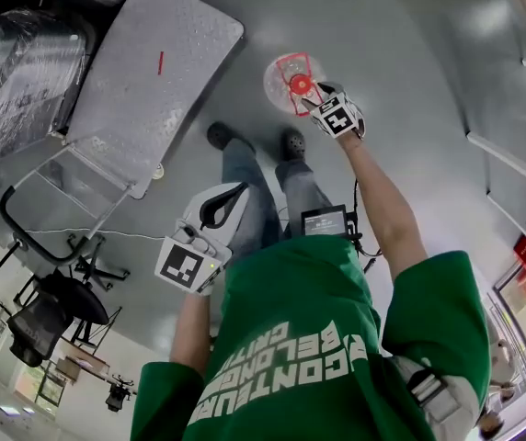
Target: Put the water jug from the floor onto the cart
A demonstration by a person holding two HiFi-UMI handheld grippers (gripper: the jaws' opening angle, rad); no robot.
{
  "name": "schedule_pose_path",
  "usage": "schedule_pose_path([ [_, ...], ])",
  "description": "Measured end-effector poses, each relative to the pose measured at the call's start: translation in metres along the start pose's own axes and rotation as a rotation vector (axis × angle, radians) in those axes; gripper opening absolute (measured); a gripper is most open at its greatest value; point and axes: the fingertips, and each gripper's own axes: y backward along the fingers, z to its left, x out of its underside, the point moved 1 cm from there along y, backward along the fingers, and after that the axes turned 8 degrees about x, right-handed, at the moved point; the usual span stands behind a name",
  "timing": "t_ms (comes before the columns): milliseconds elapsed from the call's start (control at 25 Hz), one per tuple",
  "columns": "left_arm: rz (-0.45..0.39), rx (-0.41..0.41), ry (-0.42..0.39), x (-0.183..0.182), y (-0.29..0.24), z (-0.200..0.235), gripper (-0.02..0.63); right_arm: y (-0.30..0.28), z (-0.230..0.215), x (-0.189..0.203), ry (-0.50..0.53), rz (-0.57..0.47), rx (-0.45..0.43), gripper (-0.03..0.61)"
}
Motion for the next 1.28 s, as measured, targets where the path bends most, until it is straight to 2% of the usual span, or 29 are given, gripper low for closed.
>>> schedule_pose_path([
  [240, 0.031, 0.035, 0.020, 0.014, 0.005, 0.011, 0.009, -0.045, 0.001, 0.010, -0.033, 0.060, 0.031, 0.273],
  [400, 0.059, 0.035, 0.061, 0.027, 0.007, 0.023, 0.009, -0.080, -0.004, 0.026, -0.052, 0.140, 0.044, 0.273],
  [640, 0.101, 0.027, 0.082, 0.038, 0.013, 0.041, 0.009, -0.111, -0.015, 0.037, -0.031, 0.204, 0.068, 0.293],
  [800, 0.117, 0.034, 0.090, 0.046, 0.015, 0.046, 0.009, -0.125, -0.014, 0.033, -0.015, 0.202, 0.069, 0.301],
  [920, 0.113, 0.049, 0.084, 0.047, 0.014, 0.047, 0.009, -0.133, -0.017, 0.039, -0.004, 0.249, 0.108, 0.299],
  [1080, 0.106, 0.056, 0.072, 0.049, 0.018, 0.049, 0.009, -0.138, -0.021, 0.041, -0.009, 0.250, 0.137, 0.299],
  [1200, 0.142, 0.058, 0.050, 0.054, 0.020, 0.055, 0.009, -0.134, -0.012, 0.052, -0.001, 0.320, 0.143, 0.300],
  [1280, 0.124, 0.068, 0.027, 0.050, 0.019, 0.059, 0.009, -0.128, -0.005, 0.057, 0.003, 0.343, 0.145, 0.301],
])
